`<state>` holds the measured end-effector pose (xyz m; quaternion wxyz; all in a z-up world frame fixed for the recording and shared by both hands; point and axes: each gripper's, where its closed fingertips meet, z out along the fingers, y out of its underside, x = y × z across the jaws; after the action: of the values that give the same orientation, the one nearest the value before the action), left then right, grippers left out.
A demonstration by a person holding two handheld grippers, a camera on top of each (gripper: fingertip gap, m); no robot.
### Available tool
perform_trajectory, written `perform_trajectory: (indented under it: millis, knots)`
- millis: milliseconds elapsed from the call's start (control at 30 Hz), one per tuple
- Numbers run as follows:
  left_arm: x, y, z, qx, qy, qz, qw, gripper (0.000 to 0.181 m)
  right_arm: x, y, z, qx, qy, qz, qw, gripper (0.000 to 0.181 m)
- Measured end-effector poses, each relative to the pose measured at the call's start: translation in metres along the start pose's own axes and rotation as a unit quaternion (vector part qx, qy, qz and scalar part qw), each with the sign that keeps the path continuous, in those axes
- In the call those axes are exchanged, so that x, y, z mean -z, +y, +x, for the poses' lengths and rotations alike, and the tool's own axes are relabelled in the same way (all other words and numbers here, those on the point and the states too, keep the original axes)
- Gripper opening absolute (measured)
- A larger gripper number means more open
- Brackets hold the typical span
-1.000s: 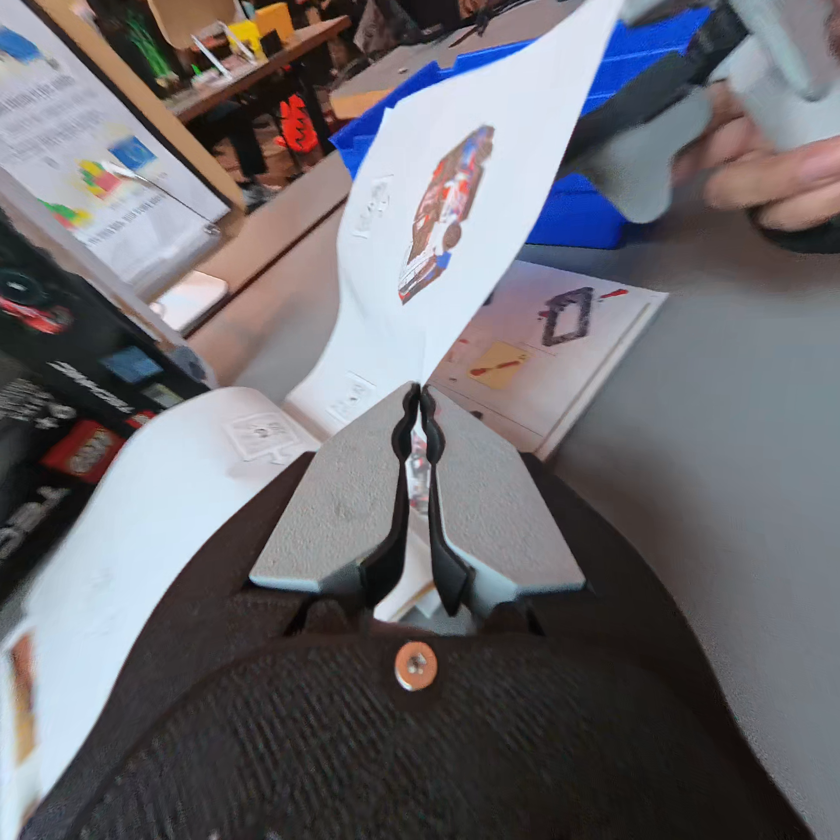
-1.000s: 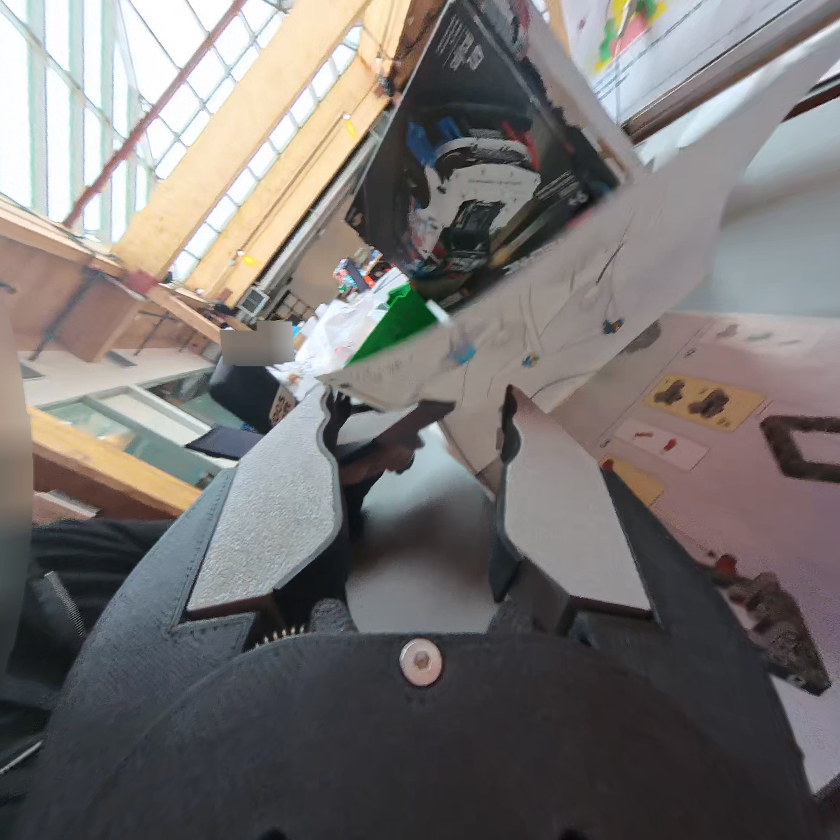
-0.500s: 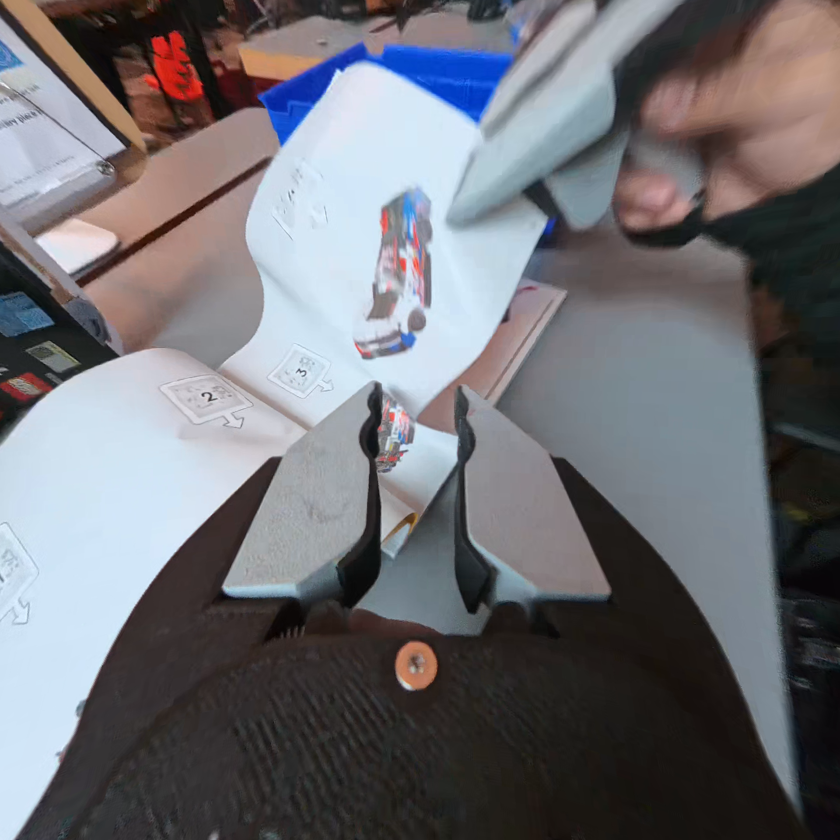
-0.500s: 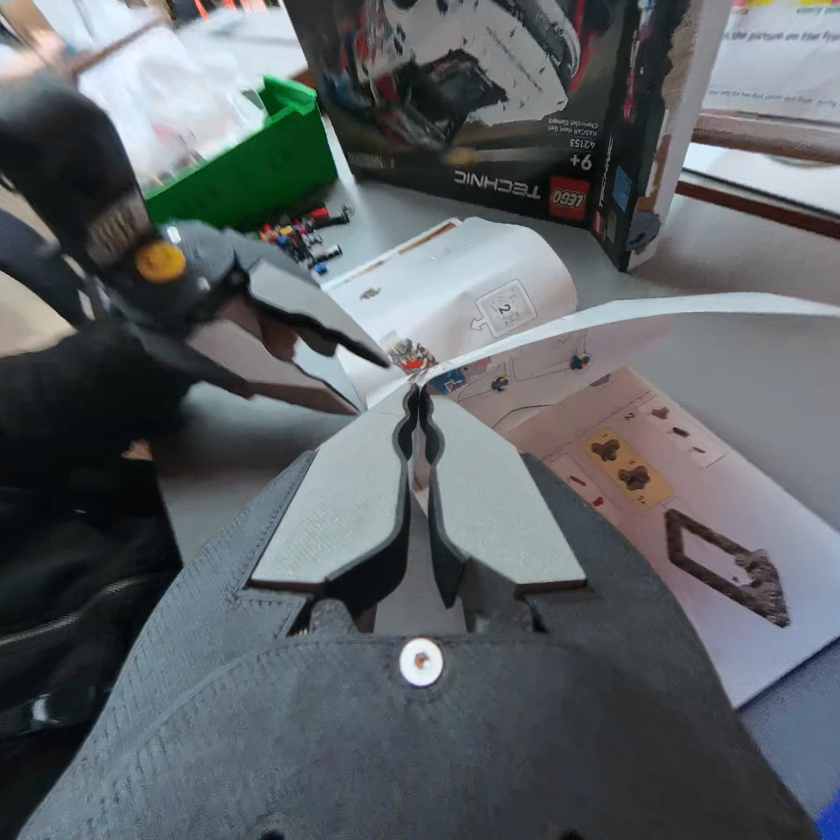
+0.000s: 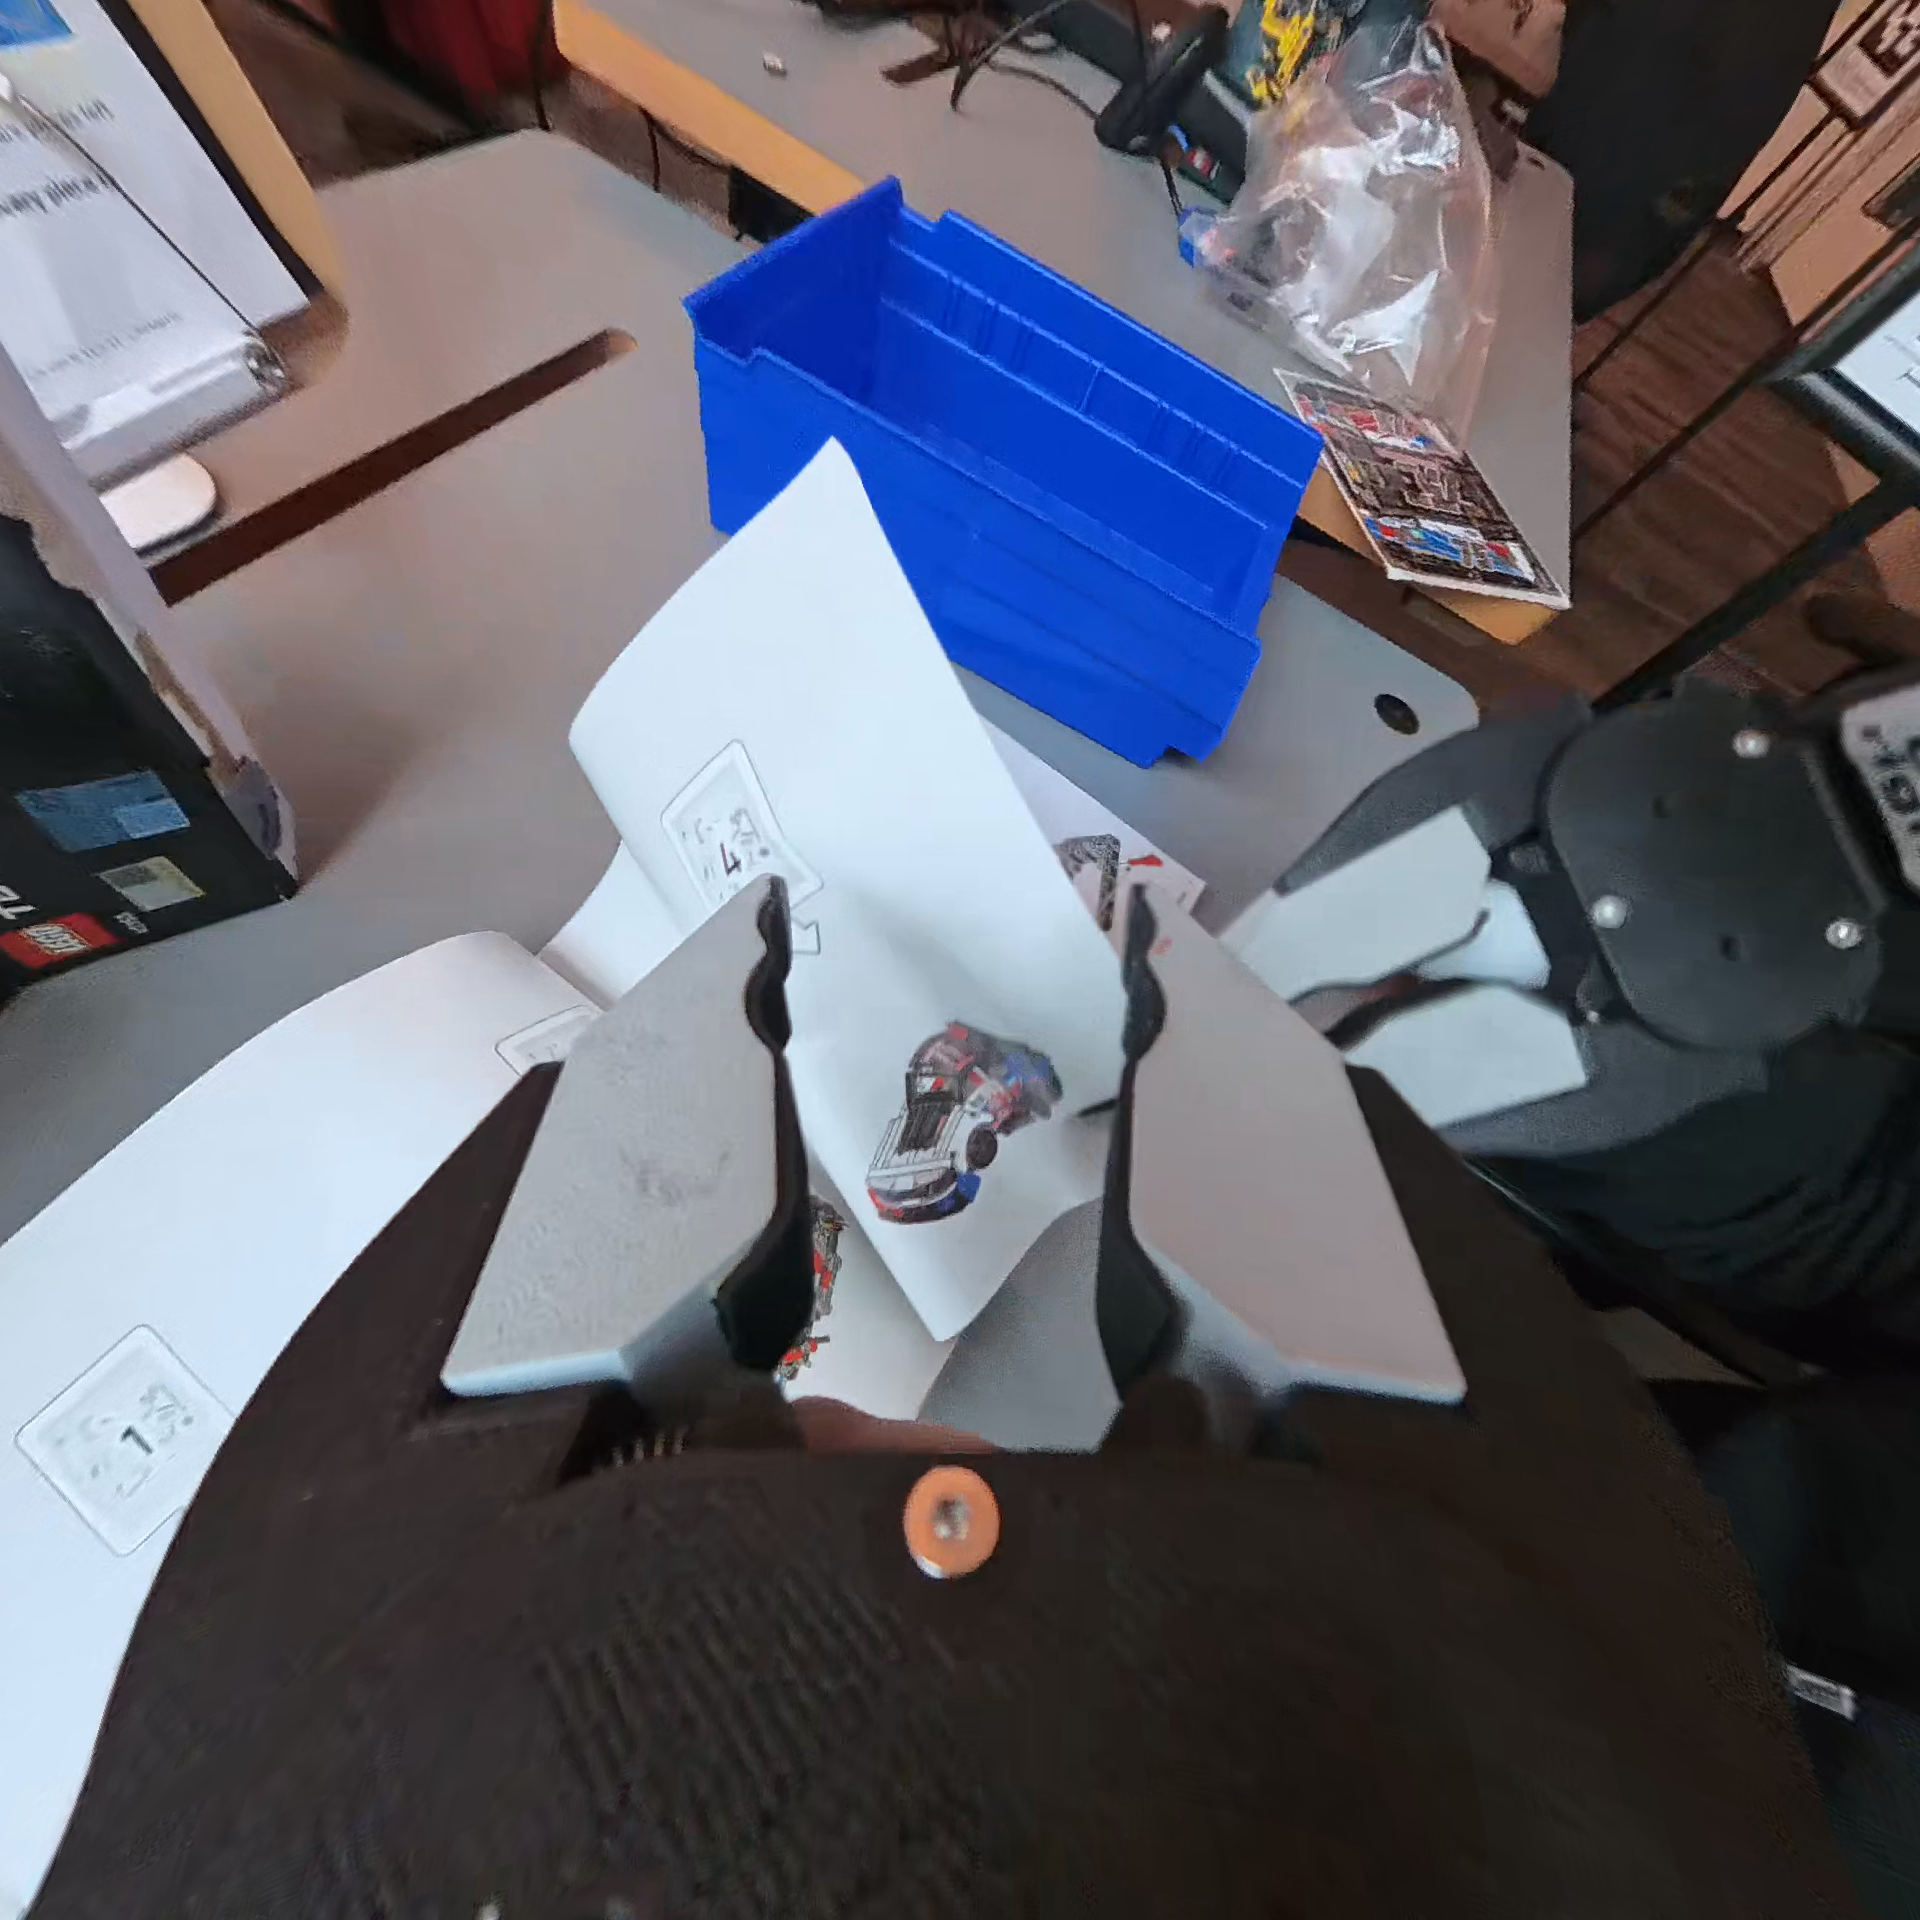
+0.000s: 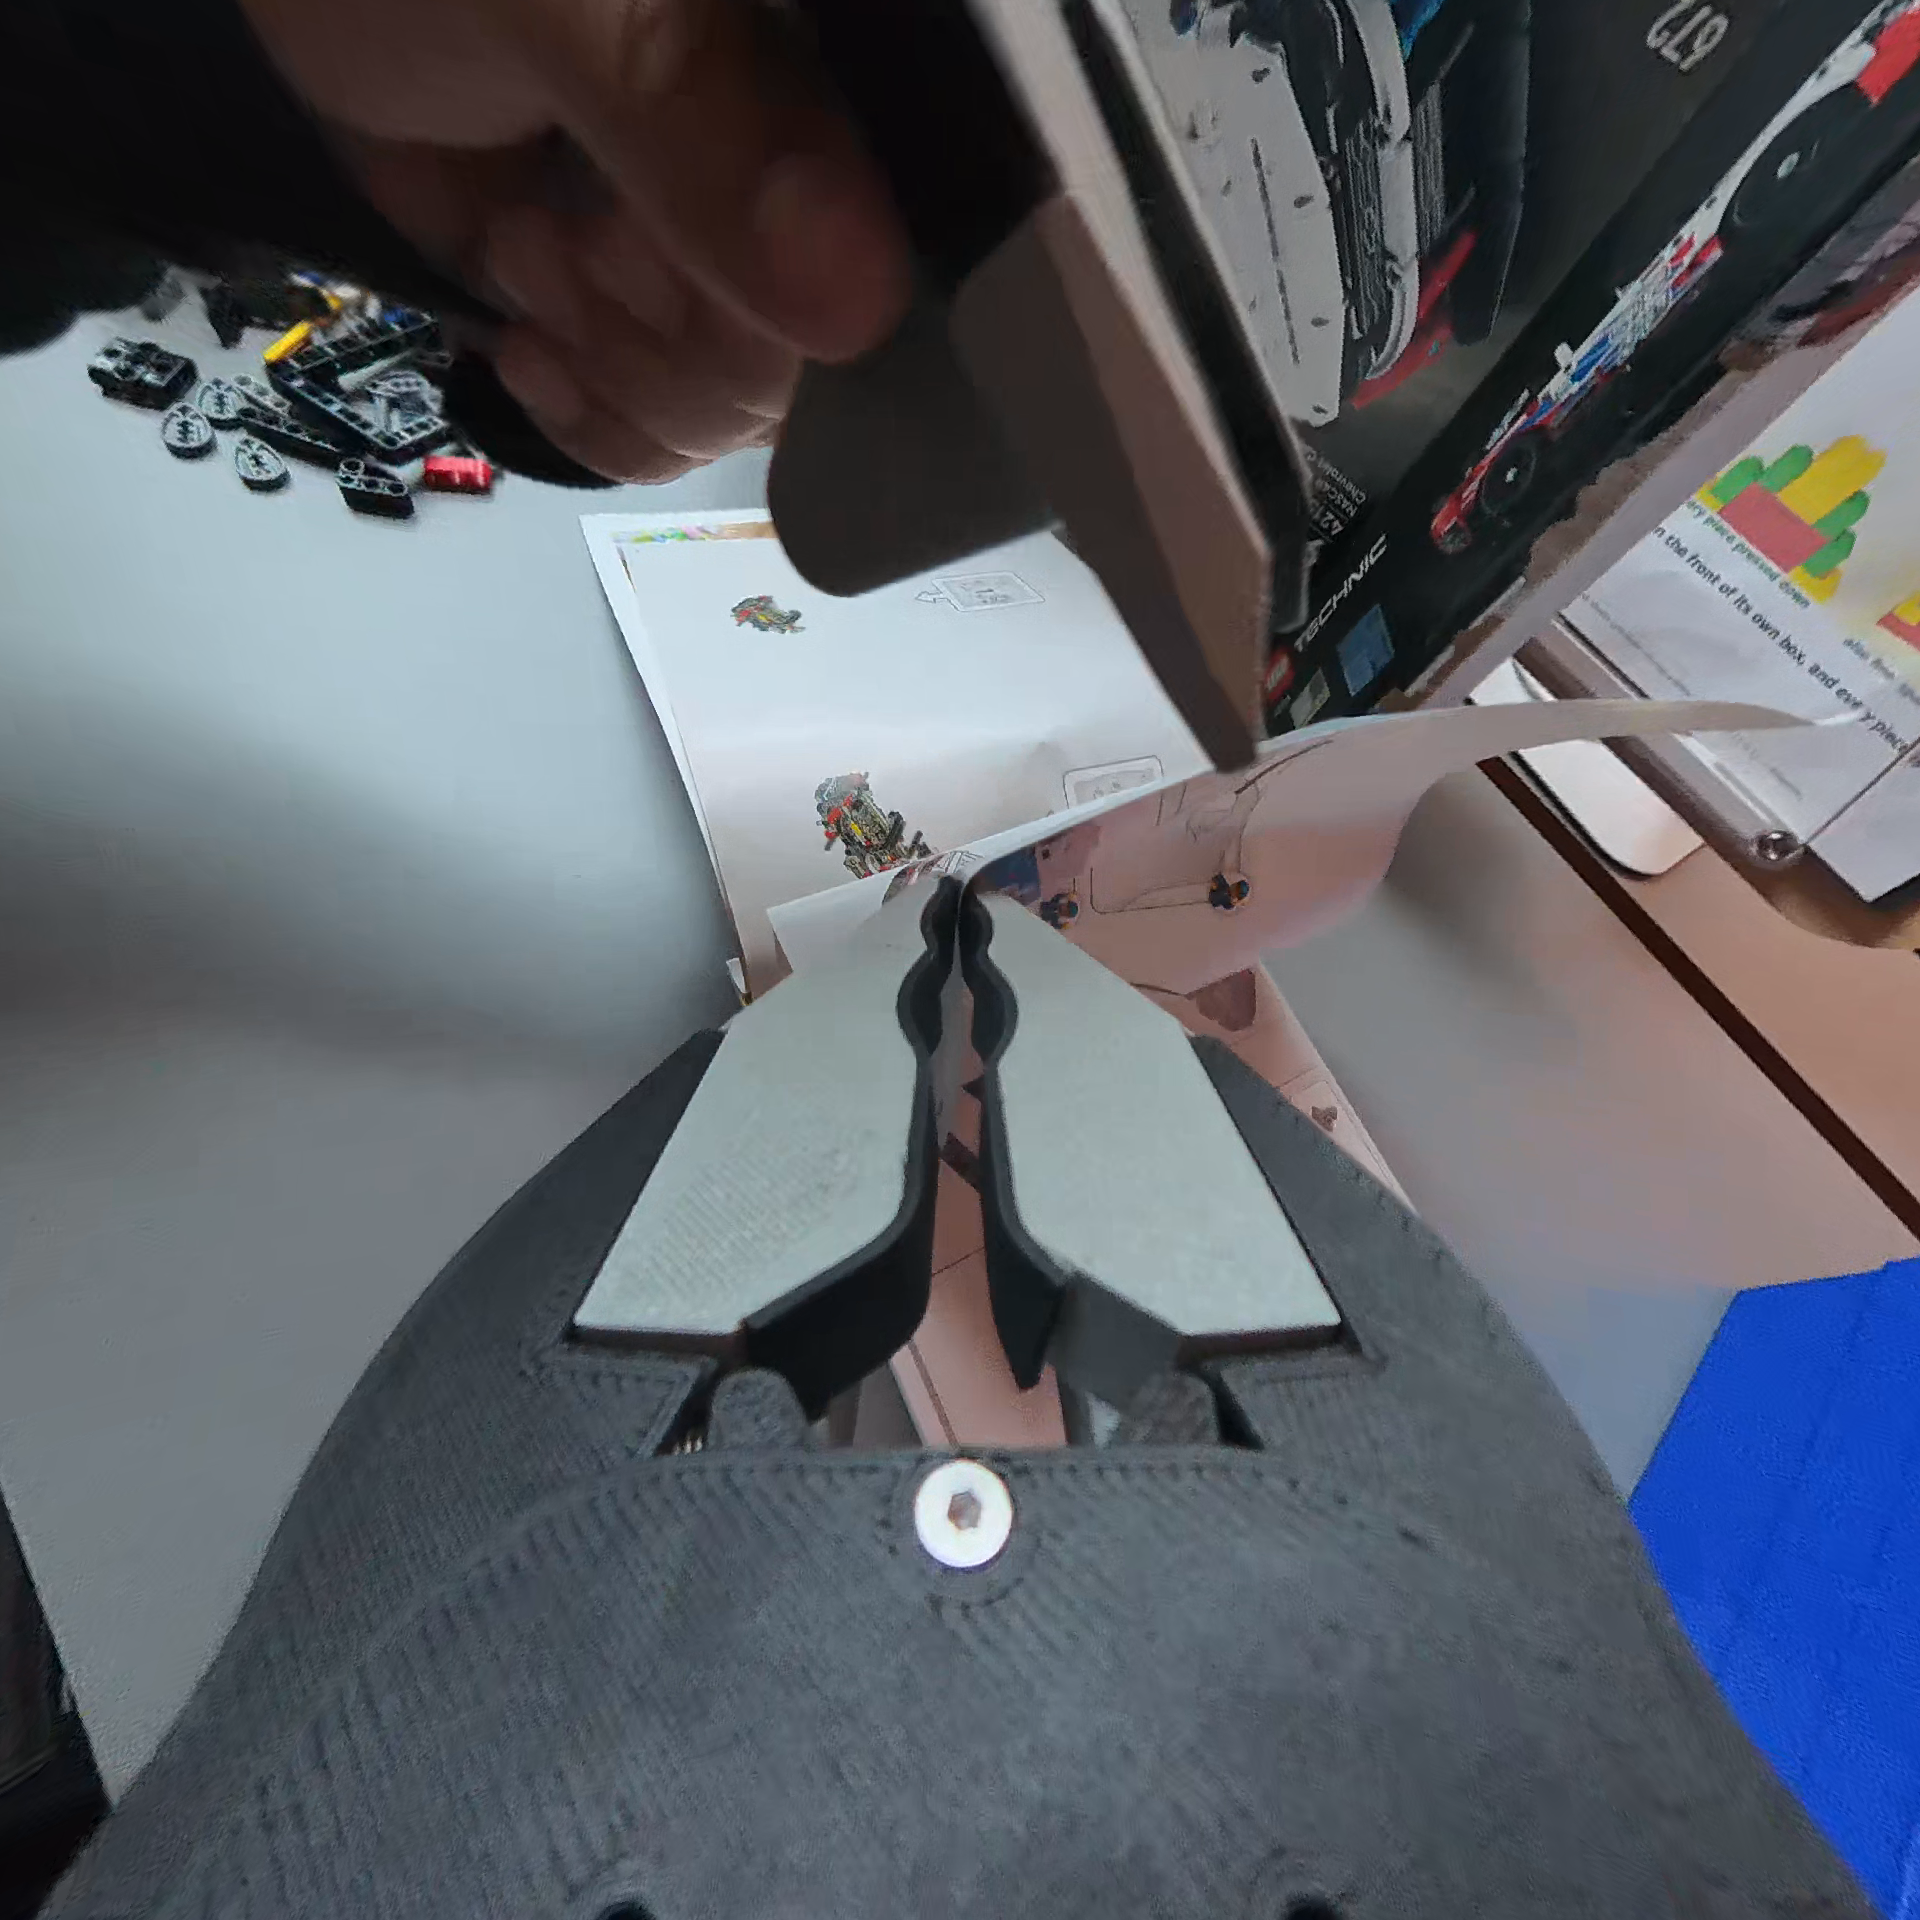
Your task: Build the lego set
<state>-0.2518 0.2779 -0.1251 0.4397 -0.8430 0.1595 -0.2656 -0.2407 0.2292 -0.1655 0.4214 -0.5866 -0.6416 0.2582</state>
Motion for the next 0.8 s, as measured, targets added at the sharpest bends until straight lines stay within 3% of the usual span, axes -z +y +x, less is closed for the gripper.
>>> perform_trajectory:
  millis: [167, 267, 300, 800]
  knots:
    - [-0.007, 0.002, -0.007, -0.019, -0.036, -0.034, 0.999, 0.064, -0.009, 0.000, -0.002, 0.044, 0.037, 0.005, 0.998, 0.000]
    - [-0.005, 0.004, -0.012, -0.042, -0.067, -0.019, 0.997, 0.007, -0.013, -0.001, -0.006, 0.062, 0.058, 0.006, 0.996, 0.000]
    - [-0.002, 0.003, -0.012, -0.043, -0.070, -0.005, 0.997, 0.000, -0.014, -0.002, -0.007, 0.064, 0.065, 0.008, 0.996, 0.000]
    - [0.038, 0.012, -0.026, 0.054, 0.025, 0.120, 0.991, 0.000, -0.007, -0.011, -0.034, 0.072, 0.054, 0.087, 0.992, 0.013]
